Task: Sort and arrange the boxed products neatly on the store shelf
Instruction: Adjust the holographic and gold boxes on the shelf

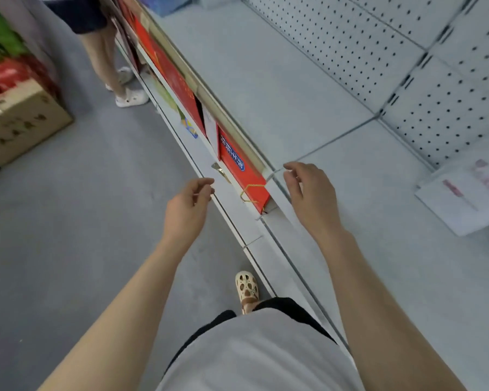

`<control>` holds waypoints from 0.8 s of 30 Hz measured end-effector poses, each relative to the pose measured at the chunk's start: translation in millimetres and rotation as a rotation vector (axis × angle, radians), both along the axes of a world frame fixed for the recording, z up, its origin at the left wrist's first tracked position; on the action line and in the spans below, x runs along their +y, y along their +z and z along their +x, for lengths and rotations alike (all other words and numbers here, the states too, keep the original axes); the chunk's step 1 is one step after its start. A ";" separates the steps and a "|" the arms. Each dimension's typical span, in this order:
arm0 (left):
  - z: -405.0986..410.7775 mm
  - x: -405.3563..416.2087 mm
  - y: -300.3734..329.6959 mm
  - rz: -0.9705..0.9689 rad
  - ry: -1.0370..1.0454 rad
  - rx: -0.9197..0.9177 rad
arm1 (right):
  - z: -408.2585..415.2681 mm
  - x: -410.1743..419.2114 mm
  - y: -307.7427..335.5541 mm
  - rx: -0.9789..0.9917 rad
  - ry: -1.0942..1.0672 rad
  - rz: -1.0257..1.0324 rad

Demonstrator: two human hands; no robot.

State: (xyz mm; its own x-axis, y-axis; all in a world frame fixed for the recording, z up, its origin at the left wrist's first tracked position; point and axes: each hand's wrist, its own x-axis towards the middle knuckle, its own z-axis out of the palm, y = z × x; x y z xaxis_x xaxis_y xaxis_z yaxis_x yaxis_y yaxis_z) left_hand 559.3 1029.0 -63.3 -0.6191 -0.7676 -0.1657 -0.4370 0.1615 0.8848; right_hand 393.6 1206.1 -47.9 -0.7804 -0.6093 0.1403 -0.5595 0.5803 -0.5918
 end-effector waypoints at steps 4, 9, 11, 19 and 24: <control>-44.4 -76.4 11.0 -0.037 0.001 -0.014 | -54.9 -80.6 8.7 -0.023 0.035 -0.010; -95.3 -178.8 18.7 -0.130 -0.065 -0.030 | -107.2 -179.6 9.3 -0.043 0.021 -0.004; -117.4 -225.6 17.9 -0.155 -0.101 -0.028 | -123.2 -221.5 7.6 -0.067 -0.012 -0.013; -188.4 -410.7 30.5 -0.185 -0.289 -0.025 | -162.0 -391.2 22.0 -0.137 -0.115 0.000; -243.1 -512.9 33.4 -0.250 -0.378 -0.041 | -202.8 -479.5 32.2 -0.105 -0.143 0.020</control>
State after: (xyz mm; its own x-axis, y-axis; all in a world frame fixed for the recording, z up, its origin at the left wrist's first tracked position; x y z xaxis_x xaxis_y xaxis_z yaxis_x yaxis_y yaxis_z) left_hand 316.2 516.0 -29.9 -0.8603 -0.5085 -0.0345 -0.3405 0.5231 0.7813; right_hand 190.8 726.6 -15.7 -0.8688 -0.4933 0.0424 -0.4063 0.6613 -0.6305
